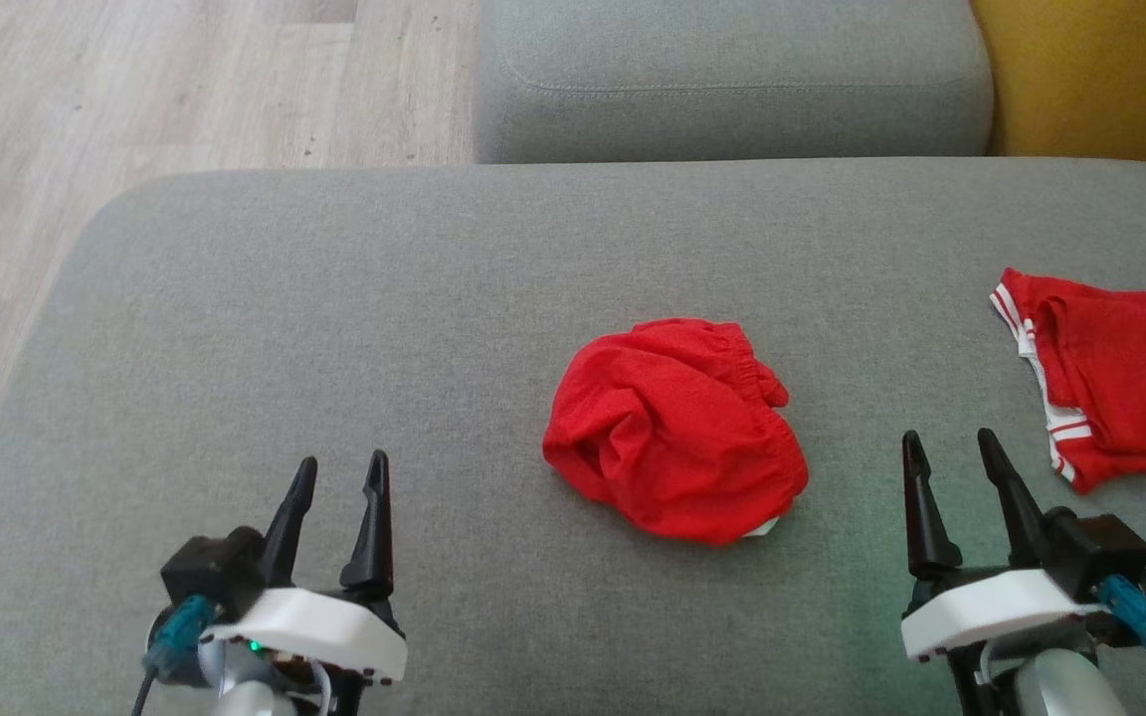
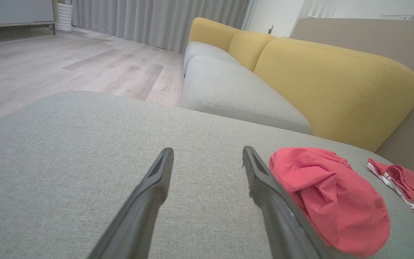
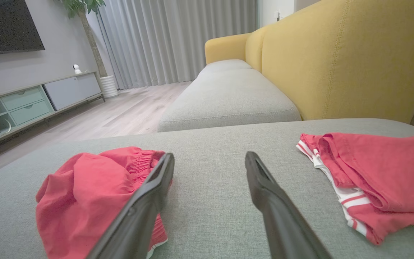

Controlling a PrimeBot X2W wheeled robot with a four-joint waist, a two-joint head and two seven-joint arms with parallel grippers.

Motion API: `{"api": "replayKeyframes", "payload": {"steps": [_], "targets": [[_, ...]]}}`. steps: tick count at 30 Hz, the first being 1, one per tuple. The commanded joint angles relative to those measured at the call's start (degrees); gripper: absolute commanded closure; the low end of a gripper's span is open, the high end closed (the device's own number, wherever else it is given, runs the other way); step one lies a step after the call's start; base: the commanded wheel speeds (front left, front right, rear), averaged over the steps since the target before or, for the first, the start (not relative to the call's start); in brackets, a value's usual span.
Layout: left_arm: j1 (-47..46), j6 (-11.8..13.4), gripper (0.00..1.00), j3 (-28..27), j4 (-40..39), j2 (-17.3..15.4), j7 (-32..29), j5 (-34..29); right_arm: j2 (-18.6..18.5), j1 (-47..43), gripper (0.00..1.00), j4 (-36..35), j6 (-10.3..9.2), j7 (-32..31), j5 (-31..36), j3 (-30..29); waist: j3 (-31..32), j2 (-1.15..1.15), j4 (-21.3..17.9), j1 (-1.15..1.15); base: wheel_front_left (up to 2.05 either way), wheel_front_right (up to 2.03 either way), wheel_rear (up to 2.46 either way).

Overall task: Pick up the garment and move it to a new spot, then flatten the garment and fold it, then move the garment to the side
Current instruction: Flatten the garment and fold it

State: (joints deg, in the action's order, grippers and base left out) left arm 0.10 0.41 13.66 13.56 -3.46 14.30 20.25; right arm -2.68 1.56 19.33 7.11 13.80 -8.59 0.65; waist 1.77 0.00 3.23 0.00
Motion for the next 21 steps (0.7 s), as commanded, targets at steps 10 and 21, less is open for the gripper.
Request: {"api": "replayKeyframes", "payload": {"steps": [10,21], "targets": [[-1.79,-0.55,0.00,-3.36,-1.57,0.38,0.70,-1.36,-0.20,2.21,0.00,-1.10,0.37,1.14,-0.37,1.45,-0.21,0.00,0.48,0.00,0.00,0.00,0.00],[-1.83,-0.88,0.00,-3.68,-1.32,0.51,0.70,-1.86,-0.20,2.52,0.00,-0.70,0.37,1.18,-0.32,1.56,-0.49,0.00,1.04,0.00,0.00,0.00,0.00]]}}
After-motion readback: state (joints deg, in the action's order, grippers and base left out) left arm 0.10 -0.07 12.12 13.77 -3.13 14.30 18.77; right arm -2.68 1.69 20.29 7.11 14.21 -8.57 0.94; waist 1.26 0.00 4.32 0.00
